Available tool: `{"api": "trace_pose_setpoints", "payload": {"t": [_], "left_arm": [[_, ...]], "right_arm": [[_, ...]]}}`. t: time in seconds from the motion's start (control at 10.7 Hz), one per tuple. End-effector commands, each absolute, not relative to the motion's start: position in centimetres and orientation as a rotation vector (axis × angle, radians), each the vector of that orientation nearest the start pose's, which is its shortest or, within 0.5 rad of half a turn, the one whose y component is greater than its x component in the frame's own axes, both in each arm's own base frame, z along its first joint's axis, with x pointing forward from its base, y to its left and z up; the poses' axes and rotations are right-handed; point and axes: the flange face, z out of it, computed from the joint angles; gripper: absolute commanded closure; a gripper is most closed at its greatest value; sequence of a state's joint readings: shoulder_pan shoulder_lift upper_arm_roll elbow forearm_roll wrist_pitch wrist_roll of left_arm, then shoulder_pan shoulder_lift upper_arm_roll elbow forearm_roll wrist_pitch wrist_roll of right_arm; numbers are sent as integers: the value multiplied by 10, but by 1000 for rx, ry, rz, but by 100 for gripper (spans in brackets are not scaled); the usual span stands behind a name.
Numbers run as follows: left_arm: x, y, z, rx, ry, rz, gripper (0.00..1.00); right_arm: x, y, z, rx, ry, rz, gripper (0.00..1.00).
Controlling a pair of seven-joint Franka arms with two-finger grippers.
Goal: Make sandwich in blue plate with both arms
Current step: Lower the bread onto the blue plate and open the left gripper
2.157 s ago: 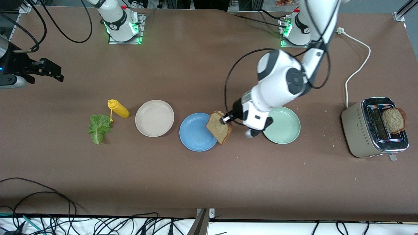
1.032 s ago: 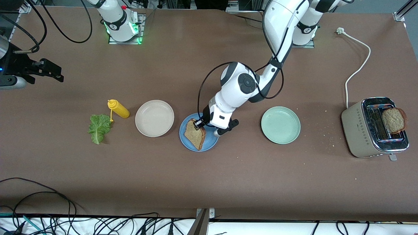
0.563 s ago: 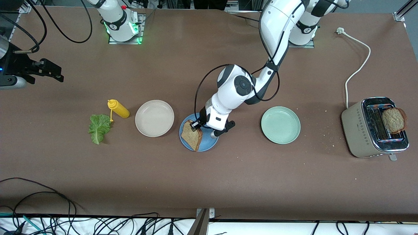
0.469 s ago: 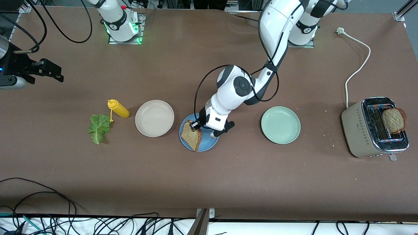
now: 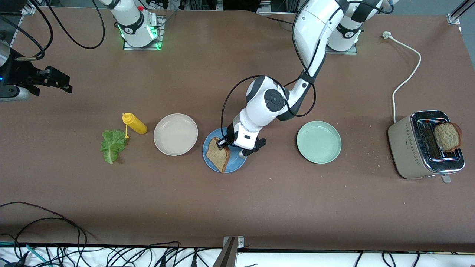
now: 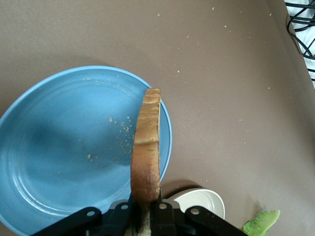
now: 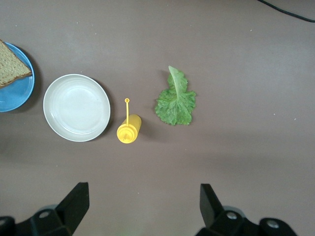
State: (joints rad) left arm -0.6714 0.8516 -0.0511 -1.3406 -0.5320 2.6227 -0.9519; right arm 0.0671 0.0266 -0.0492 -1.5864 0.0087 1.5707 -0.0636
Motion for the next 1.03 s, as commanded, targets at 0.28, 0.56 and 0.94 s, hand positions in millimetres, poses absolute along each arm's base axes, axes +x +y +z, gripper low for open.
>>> {"api": "trace_pose_setpoints", "payload": {"t": [0.28,0.56,0.94], "left_arm": [[594,-509,274,2373,884,-36,100],[584,-520,276,2389,865,-68,100],[582,-516,263,2419,876,-94,100]], "right_arm": [[559,11,605,-3115,-107,54,0],[559,11,605,-3115,-107,54,0],[559,11,605,-3115,-107,54,0]]}}
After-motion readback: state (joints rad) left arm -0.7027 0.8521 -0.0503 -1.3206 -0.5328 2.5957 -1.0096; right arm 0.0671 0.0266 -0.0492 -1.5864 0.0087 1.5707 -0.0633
